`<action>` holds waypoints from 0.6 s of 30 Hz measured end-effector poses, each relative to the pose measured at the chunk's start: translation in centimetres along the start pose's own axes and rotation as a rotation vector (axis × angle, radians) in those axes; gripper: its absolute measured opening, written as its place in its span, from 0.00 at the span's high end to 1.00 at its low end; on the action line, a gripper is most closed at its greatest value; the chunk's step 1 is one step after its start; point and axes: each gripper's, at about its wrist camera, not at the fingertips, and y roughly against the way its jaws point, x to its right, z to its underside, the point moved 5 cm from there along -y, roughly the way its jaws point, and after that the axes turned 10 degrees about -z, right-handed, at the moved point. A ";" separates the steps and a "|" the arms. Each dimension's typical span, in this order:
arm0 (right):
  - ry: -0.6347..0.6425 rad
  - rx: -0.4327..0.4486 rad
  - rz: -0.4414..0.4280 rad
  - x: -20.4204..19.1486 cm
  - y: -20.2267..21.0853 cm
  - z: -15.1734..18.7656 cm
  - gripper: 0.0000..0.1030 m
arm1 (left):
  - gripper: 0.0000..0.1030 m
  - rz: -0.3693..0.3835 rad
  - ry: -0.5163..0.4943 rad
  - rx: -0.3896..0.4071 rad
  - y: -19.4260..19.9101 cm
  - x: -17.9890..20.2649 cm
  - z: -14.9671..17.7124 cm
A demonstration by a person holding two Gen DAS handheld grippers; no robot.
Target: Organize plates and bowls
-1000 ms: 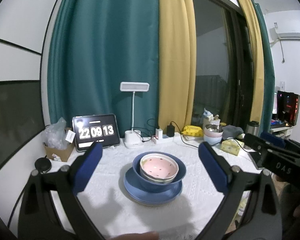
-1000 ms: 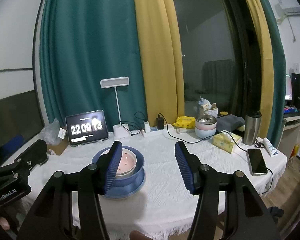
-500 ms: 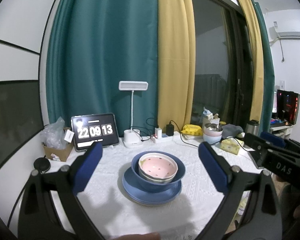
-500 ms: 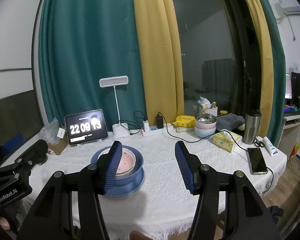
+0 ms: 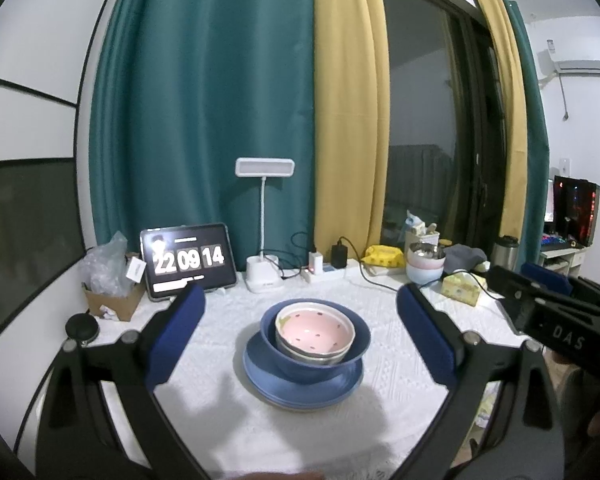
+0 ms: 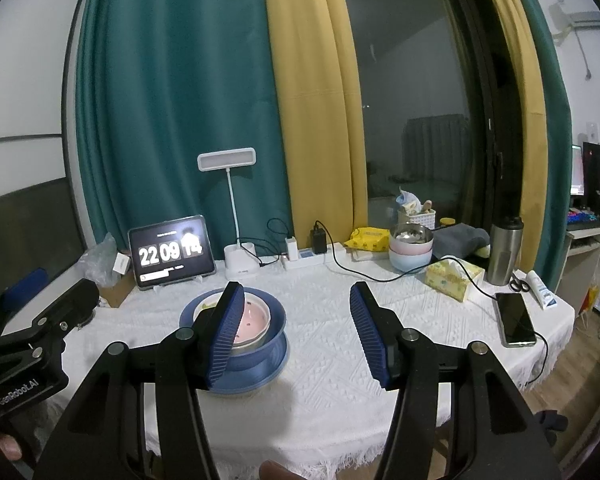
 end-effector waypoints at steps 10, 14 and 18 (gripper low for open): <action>-0.001 -0.002 0.000 0.0 0.0 0.2 0.43 | 0.05 -0.001 0.001 0.000 0.0 0.0 -0.1; -0.001 -0.002 0.000 0.1 -0.1 0.0 0.43 | 0.05 0.000 0.001 -0.002 -0.1 0.0 -0.1; -0.002 -0.002 0.000 0.0 -0.1 0.1 0.43 | 0.05 0.000 0.001 -0.002 -0.1 0.0 -0.1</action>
